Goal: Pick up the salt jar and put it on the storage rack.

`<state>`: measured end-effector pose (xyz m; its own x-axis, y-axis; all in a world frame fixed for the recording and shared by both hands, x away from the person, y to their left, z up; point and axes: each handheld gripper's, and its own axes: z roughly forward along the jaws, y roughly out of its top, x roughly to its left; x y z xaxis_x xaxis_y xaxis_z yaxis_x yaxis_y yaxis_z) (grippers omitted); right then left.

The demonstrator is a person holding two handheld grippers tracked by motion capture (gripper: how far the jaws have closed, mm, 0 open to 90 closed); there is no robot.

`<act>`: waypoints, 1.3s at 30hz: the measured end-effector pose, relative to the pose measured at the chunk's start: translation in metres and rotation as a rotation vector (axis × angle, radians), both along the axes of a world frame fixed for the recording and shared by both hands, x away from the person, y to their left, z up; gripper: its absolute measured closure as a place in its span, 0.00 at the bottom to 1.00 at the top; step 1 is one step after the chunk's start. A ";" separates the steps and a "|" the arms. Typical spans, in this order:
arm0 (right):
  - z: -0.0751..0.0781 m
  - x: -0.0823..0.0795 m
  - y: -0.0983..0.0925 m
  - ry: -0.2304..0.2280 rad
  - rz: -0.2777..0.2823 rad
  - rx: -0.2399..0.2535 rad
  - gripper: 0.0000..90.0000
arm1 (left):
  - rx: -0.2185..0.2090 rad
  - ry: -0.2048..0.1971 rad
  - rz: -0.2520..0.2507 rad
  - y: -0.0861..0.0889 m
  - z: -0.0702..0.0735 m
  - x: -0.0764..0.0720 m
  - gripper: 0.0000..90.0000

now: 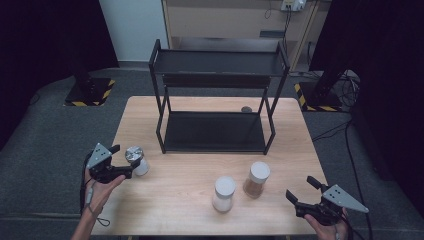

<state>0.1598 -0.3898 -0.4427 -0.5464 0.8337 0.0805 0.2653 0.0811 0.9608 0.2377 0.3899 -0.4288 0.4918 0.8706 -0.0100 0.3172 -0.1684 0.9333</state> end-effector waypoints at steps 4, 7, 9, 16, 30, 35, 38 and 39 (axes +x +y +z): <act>0.000 0.000 0.000 0.000 0.001 -0.001 0.07 | 0.004 0.007 -0.001 -0.003 -0.002 0.006 0.03; 0.000 0.000 0.000 0.000 0.001 -0.001 0.07 | 0.001 0.012 -0.001 -0.003 -0.004 0.009 0.04; 0.000 0.000 0.000 0.000 0.000 -0.001 0.08 | -0.004 0.015 0.005 -0.005 -0.006 0.011 0.04; 0.000 0.000 0.000 0.000 0.000 0.000 0.07 | -0.010 0.029 0.002 -0.005 -0.012 0.019 0.09; 0.000 0.000 -0.001 -0.002 0.000 0.002 0.08 | -0.028 0.018 -0.019 -0.004 -0.024 0.024 0.27; 0.000 -0.001 -0.001 -0.003 -0.001 0.001 0.08 | -0.026 0.001 -0.021 -0.004 -0.027 0.022 0.36; 0.000 0.000 -0.001 -0.003 -0.001 0.001 0.08 | -0.035 -0.005 -0.023 -0.002 -0.030 0.022 0.37; 0.000 0.000 -0.001 -0.003 0.000 0.000 0.08 | -0.035 -0.005 -0.023 -0.002 -0.030 0.022 0.37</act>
<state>0.1593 -0.3905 -0.4431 -0.5463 0.8339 0.0792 0.2626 0.0807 0.9615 0.2600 0.3874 -0.4583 0.5122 0.8580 -0.0378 0.3085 -0.1427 0.9405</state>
